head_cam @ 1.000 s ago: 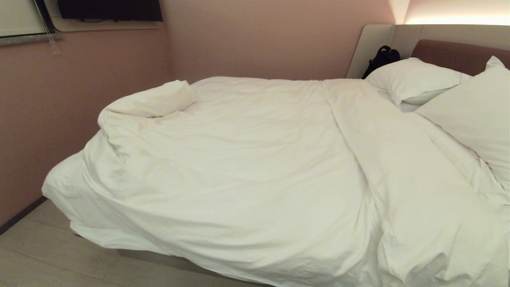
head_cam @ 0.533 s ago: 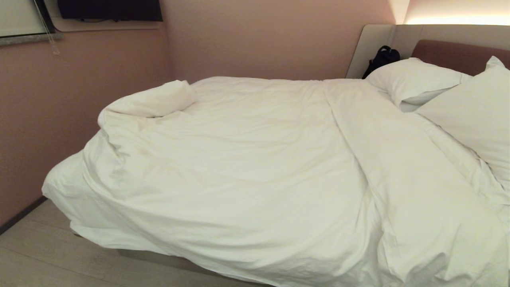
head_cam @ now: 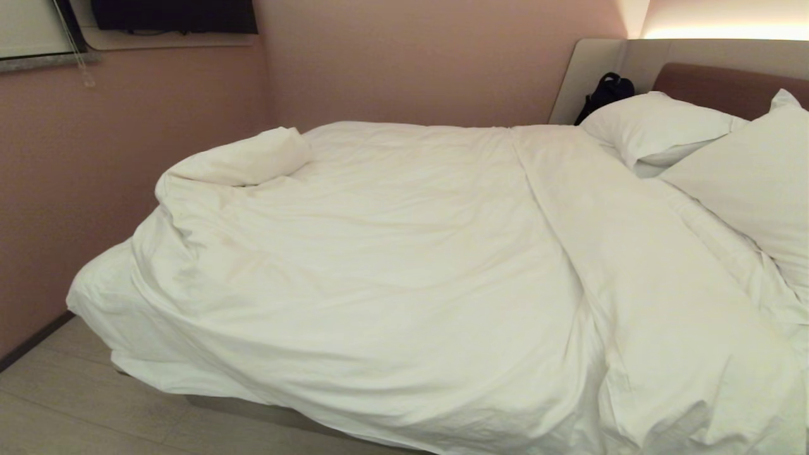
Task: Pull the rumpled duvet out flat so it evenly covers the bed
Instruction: Hold the folded corner of the quilt
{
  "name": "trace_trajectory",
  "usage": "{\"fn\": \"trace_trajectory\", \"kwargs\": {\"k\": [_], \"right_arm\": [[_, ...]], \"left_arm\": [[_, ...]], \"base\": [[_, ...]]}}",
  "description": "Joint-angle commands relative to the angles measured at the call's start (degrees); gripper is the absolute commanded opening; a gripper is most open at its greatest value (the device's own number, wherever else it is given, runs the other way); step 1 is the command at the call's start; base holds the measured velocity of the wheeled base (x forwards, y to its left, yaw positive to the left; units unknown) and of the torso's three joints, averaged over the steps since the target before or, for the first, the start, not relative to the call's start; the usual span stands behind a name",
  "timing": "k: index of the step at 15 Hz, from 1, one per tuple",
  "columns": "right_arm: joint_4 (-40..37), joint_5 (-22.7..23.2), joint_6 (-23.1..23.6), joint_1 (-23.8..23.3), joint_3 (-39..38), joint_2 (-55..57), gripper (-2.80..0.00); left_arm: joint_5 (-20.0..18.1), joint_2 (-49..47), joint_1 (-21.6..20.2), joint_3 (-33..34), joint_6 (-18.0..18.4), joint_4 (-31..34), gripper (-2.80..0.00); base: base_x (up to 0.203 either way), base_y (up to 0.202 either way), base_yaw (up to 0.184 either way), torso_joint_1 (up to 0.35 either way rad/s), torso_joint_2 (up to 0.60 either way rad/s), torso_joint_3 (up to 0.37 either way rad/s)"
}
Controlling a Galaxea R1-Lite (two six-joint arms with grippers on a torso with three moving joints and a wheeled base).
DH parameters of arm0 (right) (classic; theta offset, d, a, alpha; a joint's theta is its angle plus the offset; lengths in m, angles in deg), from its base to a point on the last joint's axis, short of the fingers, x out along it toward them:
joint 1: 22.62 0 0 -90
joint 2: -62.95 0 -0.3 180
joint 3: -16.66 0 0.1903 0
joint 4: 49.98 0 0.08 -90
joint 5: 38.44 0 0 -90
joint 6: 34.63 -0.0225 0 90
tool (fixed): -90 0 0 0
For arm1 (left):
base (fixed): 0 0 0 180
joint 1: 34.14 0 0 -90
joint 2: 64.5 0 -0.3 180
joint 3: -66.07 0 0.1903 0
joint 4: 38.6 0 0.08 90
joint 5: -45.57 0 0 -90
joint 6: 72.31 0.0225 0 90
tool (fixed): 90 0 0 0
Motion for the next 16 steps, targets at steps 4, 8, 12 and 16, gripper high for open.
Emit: {"fn": "trace_trajectory", "kwargs": {"k": [4,8,12,16], "right_arm": [[11.0,1.6,3.4,0.0,-8.1,0.0,-2.8],[11.1,1.6,3.4,0.0,-11.1,0.0,-2.8],[10.8,2.3,2.9,0.0,-12.6,0.0,-2.8],[10.8,3.1,2.4,0.0,-14.3,-0.1,-2.8]], "left_arm": [[0.0,0.0,0.0,0.0,0.0,0.0,-2.8],[0.0,0.0,0.0,0.0,0.0,0.0,-2.8],[0.0,0.0,0.0,0.0,0.0,0.0,-2.8],[0.0,0.0,0.0,0.0,0.0,0.0,-2.8]], "base": [[0.0,0.0,0.0,0.0,0.0,0.0],[0.0,0.0,0.0,0.0,0.0,0.0],[0.0,0.0,0.0,0.0,0.0,0.0],[0.0,0.0,0.0,0.0,0.0,0.0]]}}
